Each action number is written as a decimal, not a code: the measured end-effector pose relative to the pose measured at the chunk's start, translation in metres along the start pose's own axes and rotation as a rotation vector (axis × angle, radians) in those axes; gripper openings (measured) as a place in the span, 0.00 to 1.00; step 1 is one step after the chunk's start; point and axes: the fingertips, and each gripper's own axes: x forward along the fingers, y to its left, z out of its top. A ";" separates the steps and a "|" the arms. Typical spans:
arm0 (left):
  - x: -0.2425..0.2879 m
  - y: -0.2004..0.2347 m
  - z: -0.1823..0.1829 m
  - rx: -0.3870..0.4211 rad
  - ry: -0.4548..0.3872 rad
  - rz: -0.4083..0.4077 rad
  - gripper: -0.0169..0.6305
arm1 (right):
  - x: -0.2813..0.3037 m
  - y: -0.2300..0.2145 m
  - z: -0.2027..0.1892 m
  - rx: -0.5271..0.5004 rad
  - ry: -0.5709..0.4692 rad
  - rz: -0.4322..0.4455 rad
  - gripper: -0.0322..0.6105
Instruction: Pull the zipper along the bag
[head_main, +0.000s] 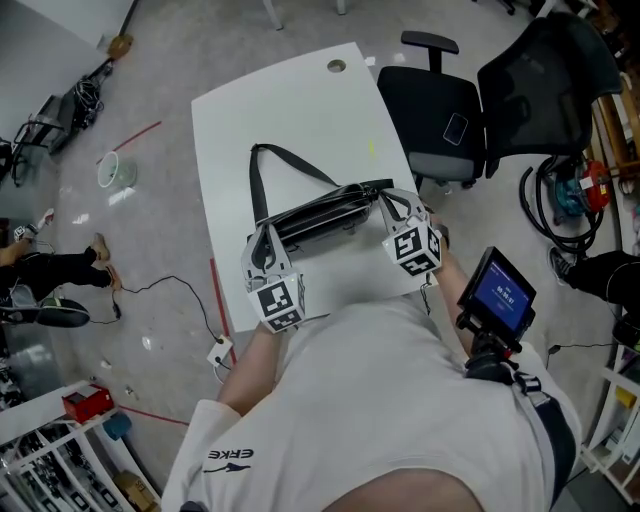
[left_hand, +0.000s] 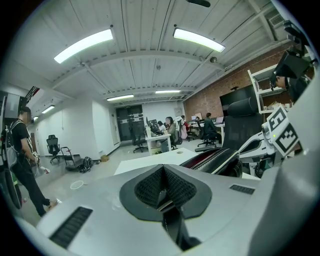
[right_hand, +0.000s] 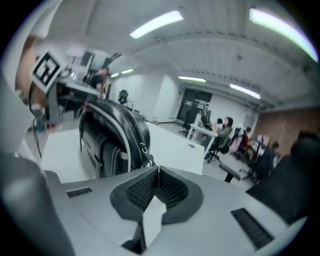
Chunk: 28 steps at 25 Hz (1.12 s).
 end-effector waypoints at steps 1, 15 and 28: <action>-0.001 0.000 0.000 0.000 -0.001 -0.001 0.03 | 0.000 -0.002 -0.002 0.122 -0.005 0.034 0.06; -0.009 0.001 0.007 0.009 -0.009 -0.008 0.03 | -0.001 -0.006 0.014 1.166 -0.203 0.447 0.28; -0.018 0.000 0.007 0.022 -0.003 -0.022 0.03 | -0.002 -0.004 0.030 1.436 -0.285 0.615 0.25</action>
